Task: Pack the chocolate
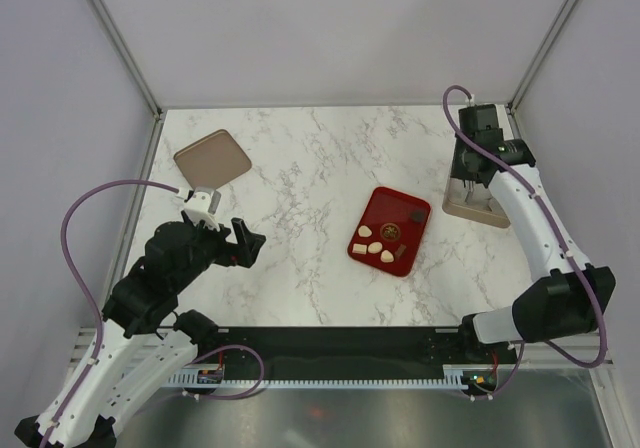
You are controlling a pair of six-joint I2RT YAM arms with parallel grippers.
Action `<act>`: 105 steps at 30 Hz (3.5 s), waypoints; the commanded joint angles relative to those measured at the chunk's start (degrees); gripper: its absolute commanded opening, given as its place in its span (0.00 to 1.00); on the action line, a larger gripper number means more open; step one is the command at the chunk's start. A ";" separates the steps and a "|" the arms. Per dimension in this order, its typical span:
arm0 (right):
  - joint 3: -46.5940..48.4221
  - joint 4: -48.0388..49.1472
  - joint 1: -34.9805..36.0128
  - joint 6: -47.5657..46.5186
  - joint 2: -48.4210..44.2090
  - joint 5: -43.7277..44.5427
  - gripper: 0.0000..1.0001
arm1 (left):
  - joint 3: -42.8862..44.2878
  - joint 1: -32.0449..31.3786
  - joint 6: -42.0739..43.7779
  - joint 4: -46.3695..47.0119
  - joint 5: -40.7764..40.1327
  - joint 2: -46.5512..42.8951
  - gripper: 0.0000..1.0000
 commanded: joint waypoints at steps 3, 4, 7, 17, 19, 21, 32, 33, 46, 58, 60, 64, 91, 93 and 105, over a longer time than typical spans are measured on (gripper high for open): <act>0.59 2.60 -3.05 2.17 2.48 1.81 0.29 | 0.01 -0.13 -1.54 0.88 -0.64 -0.13 1.00; 0.15 3.13 -3.67 2.61 3.17 1.63 0.30 | 0.01 -0.13 -1.54 0.79 -0.64 -0.13 1.00; 0.06 4.45 -5.16 3.58 5.02 0.84 0.30 | 0.01 -0.22 -1.54 0.79 -0.64 0.23 1.00; -2.14 9.45 -10.70 4.46 8.81 -6.01 0.31 | 0.01 -0.22 -1.54 0.79 -0.64 -0.39 1.00; -2.66 10.07 -10.70 4.46 9.24 -6.98 0.31 | -0.08 -0.22 -1.54 0.88 -0.64 -0.39 1.00; -3.01 10.60 -10.71 4.20 9.51 -6.98 0.31 | 0.01 -0.22 -1.54 0.88 -0.64 -0.48 1.00; -3.81 12.18 -10.71 4.37 11.88 -7.51 0.37 | -0.08 -0.22 -1.54 0.88 -0.73 -0.48 1.00; -3.72 12.18 -10.71 4.46 11.88 -7.25 0.38 | 0.01 -0.22 -1.54 0.88 -0.82 -0.39 1.00; -3.02 12.27 -10.71 3.58 11.18 -6.63 0.48 | -0.08 -0.22 -1.63 0.79 -0.99 -0.57 1.00; 2.96 5.95 -10.27 4.20 5.91 -8.48 0.49 | -0.08 -0.22 -1.63 0.79 -0.99 -0.48 1.00; 3.05 5.07 -9.74 3.67 4.33 -9.71 0.49 | -0.17 -0.22 -1.63 0.79 -0.99 -0.83 1.00; 1.82 2.62 -3.17 2.71 1.52 -9.71 0.49 | -0.17 -0.22 -1.63 0.88 -0.91 -0.57 1.00; -19.27 -0.30 13.20 6.13 -11.41 -9.01 0.54 | -0.17 -0.31 -1.63 0.79 -0.91 -1.00 1.00; -19.89 -0.12 13.11 6.48 -11.85 -9.53 0.54 | -0.17 -0.31 -1.63 0.88 -0.91 -0.92 1.00; -23.32 0.23 13.11 6.66 -12.64 -11.12 0.54 | -0.17 -0.31 -1.63 0.88 -0.91 -0.83 1.00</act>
